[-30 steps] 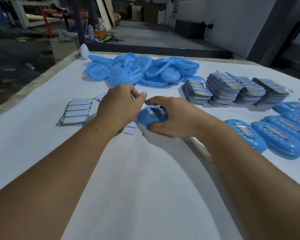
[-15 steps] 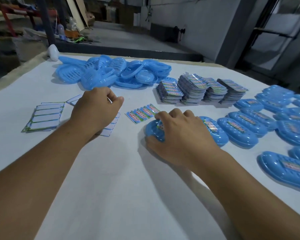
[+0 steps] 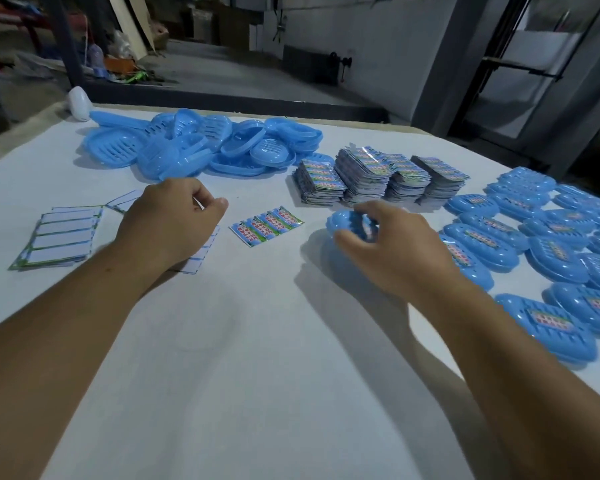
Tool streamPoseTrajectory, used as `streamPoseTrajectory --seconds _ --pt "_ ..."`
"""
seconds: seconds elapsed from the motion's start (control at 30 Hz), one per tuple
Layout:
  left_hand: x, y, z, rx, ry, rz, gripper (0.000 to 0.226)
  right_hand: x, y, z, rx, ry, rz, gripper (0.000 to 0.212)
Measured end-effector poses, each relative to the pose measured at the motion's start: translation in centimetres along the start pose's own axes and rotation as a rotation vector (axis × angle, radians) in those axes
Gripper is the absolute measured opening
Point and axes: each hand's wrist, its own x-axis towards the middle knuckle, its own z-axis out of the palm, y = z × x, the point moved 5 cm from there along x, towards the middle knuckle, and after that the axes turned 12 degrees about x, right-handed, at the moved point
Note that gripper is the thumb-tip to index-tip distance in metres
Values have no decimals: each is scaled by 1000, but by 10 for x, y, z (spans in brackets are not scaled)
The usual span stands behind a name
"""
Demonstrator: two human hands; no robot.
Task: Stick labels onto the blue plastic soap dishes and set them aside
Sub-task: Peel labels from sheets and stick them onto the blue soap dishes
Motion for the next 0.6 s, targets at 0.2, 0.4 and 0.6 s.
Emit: streamPoseTrajectory --seconds 0.2,0.4,0.6 --pt "1 -1 0 11 -12 -12 23 27 25 -30 380 -3 153 16" --pt "1 -1 2 25 -33 -18 24 42 54 -53 597 48 327 29" --pt "-1 1 1 30 -46 -21 24 59 95 -56 262 96 328 51"
